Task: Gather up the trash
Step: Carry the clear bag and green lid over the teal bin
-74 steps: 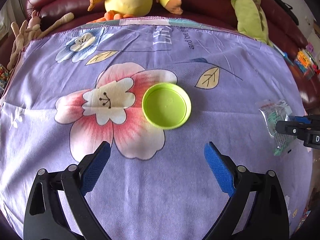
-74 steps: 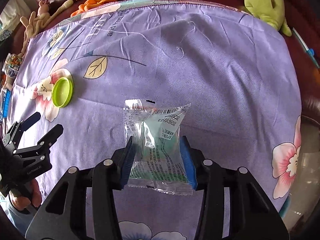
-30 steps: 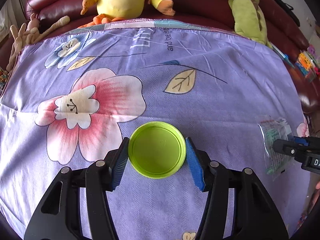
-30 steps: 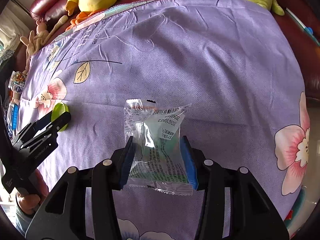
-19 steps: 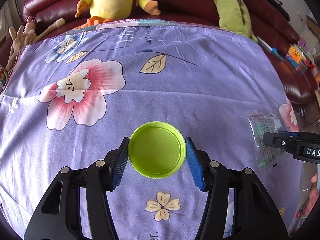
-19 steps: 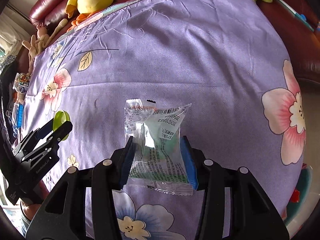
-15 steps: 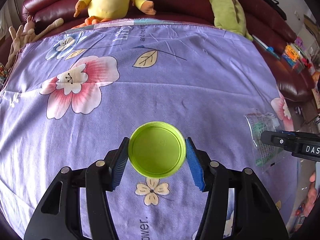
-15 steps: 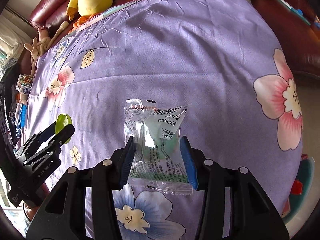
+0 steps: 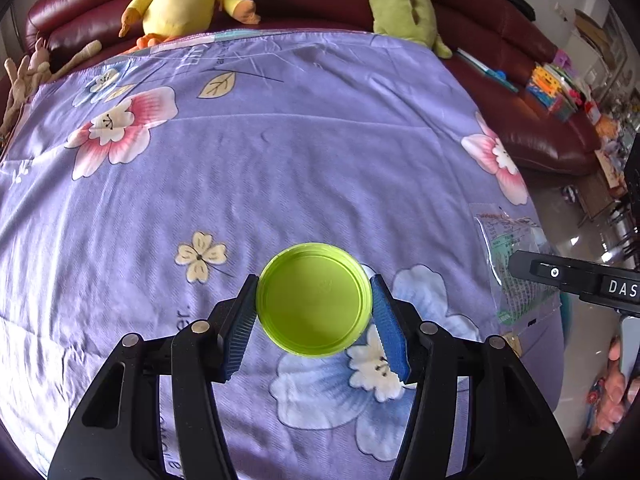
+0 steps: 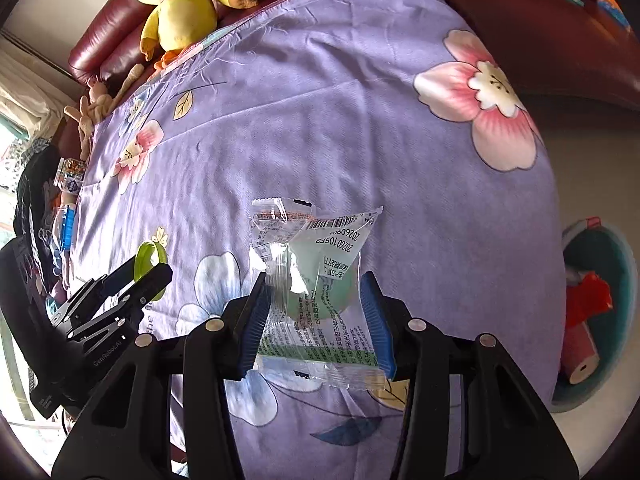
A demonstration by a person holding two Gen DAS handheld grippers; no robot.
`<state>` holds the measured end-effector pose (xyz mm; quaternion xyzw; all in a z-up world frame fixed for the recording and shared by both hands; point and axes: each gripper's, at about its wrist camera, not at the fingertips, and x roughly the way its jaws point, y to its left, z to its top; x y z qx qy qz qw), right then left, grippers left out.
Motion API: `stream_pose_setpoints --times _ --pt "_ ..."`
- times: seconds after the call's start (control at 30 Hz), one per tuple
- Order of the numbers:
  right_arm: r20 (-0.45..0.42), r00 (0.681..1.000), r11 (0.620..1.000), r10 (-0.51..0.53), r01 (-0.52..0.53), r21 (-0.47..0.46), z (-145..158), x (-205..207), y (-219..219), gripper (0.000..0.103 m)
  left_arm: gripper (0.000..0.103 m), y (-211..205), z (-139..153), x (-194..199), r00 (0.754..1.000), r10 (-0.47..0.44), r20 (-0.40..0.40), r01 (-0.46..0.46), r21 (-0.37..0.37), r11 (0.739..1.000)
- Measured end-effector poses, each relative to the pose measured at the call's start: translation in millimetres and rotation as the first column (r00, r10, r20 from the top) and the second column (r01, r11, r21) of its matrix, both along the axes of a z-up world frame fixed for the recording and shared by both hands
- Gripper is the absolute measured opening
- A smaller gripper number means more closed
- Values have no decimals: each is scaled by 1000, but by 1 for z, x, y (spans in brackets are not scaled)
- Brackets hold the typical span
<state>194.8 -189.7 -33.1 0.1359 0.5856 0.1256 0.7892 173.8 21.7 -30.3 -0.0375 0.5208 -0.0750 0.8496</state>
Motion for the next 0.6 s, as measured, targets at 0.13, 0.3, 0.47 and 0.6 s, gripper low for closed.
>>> stream_pose_setpoints --times 0.13,0.3,0.47,0.6 --pt "13 999 999 -32 32 6 2 -24 -24 44 57 -25 2 -18 999 -39 0 39 -5 999" --pt "24 996 996 -81 80 34 4 -51 -56 44 57 -56 8 -36 996 -91 5 91 -6 996" --pt "42 990 990 -131 128 58 8 -73 -85 44 57 -89 16 -51 989 -147 19 147 3 989" --pt "64 982 982 -176 171 78 13 -91 -114 44 57 -123 21 -61 977 -210 27 210 15 978"
